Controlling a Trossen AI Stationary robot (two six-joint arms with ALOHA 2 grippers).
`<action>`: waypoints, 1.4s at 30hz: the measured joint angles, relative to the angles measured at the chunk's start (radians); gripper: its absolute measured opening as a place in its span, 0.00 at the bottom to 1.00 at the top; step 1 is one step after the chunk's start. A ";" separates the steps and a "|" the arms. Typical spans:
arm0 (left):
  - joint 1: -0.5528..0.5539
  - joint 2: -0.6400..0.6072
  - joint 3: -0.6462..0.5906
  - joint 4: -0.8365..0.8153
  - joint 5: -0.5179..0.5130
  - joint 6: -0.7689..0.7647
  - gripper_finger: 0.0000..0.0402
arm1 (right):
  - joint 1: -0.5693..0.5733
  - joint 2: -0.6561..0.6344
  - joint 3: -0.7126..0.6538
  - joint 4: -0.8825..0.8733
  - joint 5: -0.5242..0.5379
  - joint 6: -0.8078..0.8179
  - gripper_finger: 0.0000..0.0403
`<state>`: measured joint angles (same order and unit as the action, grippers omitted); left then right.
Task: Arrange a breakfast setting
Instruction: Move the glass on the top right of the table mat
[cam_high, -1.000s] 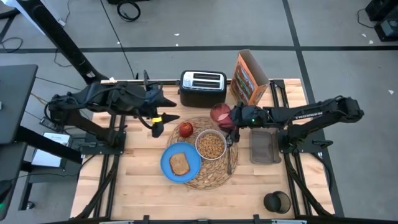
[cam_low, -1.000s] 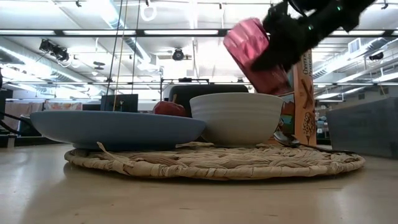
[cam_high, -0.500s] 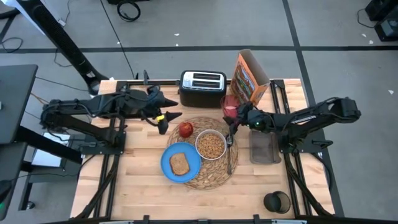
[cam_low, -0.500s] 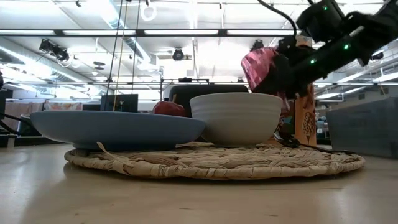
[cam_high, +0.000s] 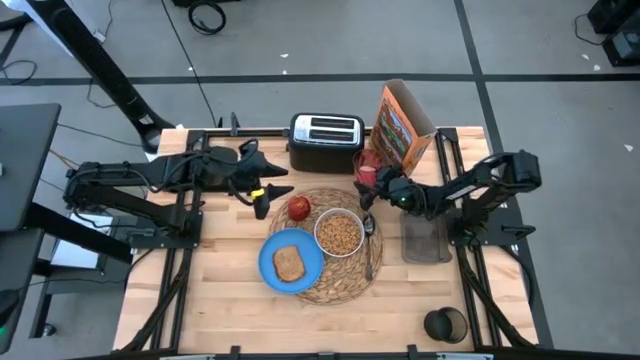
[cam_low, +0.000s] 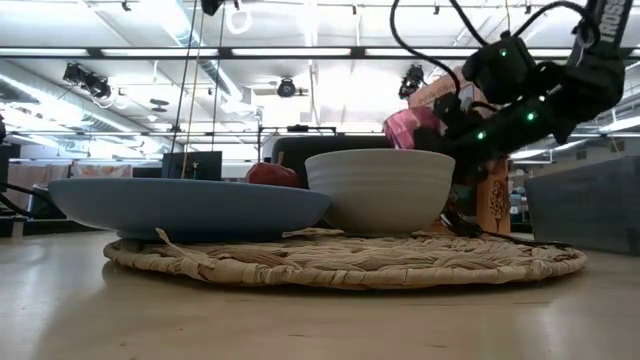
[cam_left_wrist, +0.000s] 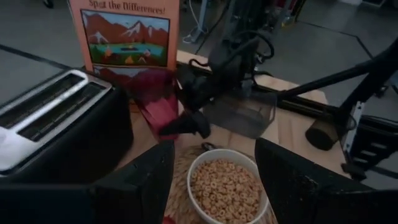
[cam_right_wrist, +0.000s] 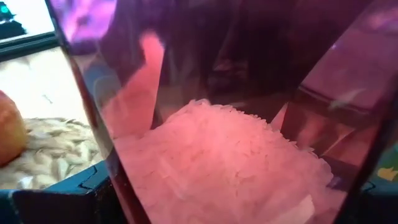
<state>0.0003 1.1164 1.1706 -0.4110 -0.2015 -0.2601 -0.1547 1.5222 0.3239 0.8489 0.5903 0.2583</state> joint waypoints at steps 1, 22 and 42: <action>0.000 0.000 0.000 -0.005 0.005 -0.004 0.57 | 0.000 0.021 -0.001 0.028 0.009 0.000 0.88; -0.039 0.000 0.000 -0.035 0.017 -0.012 0.57 | -0.014 0.260 -0.028 0.337 0.073 -0.032 0.88; -0.039 0.000 0.000 -0.037 0.016 -0.006 0.57 | -0.021 0.256 -0.028 0.333 0.037 -0.045 0.94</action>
<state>-0.0383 1.1164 1.1706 -0.4480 -0.1860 -0.2657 -0.1760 1.7783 0.2955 1.1819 0.6273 0.2131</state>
